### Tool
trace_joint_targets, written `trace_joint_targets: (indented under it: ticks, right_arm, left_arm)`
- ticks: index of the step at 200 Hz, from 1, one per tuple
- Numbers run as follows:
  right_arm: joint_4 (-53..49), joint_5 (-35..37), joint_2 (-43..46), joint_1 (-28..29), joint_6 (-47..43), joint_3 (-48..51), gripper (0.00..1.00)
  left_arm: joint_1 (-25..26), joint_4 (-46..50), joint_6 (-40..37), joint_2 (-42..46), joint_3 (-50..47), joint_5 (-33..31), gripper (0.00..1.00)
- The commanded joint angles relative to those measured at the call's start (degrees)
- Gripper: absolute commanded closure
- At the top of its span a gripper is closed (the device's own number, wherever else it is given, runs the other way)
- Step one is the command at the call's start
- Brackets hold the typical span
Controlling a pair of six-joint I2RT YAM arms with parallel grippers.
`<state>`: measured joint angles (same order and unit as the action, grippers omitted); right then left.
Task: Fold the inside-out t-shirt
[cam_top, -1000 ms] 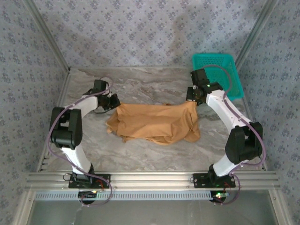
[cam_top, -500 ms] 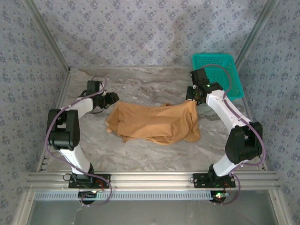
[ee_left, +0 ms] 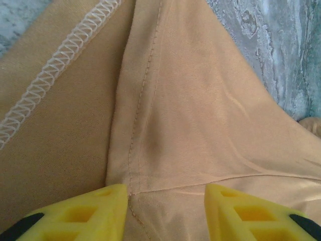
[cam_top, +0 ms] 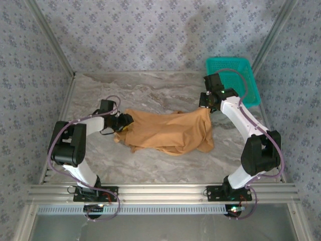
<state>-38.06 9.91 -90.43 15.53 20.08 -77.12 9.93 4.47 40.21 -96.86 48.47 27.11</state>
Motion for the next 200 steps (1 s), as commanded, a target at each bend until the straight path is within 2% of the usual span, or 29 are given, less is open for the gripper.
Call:
trace_joint_targets:
  ticks: [1,51,66,101,173,181,186,200]
  right_arm:
    - [-0.7,1.7,0.2,0.3,0.7,0.1,1.0]
    - [-0.5,1.9,0.3,0.3,0.8,0.1,1.0]
    - [-0.3,1.8,0.3,0.3,0.7,0.1,1.0]
    - [-0.5,1.6,0.3,0.3,0.8,-0.1,1.0]
    - [-0.7,1.8,0.6,0.2,1.3,0.0,1.0]
    - [-0.5,1.8,0.6,0.2,1.3,0.0,1.0]
    - [-0.5,1.7,0.5,0.2,1.3,0.0,1.0]
    - [-0.6,1.6,0.5,0.2,1.4,0.0,1.0]
  left_arm:
    - [0.3,1.2,0.5,0.7,0.0,-0.7,0.56]
    - [0.3,6.9,-1.4,4.7,-0.5,-5.0,0.47]
    - [0.3,5.8,-0.8,4.8,-1.0,-4.9,0.47]
    - [0.9,1.6,1.4,2.7,-1.1,-3.3,0.6]
    - [2.2,1.9,1.8,0.4,-0.3,-3.4,0.55]
    - [2.3,1.6,1.8,0.1,-0.4,-3.4,0.59]
    - [2.4,1.3,2.0,0.0,-0.4,-3.5,0.65]
    - [2.5,0.6,2.4,0.2,-0.6,-3.7,0.92]
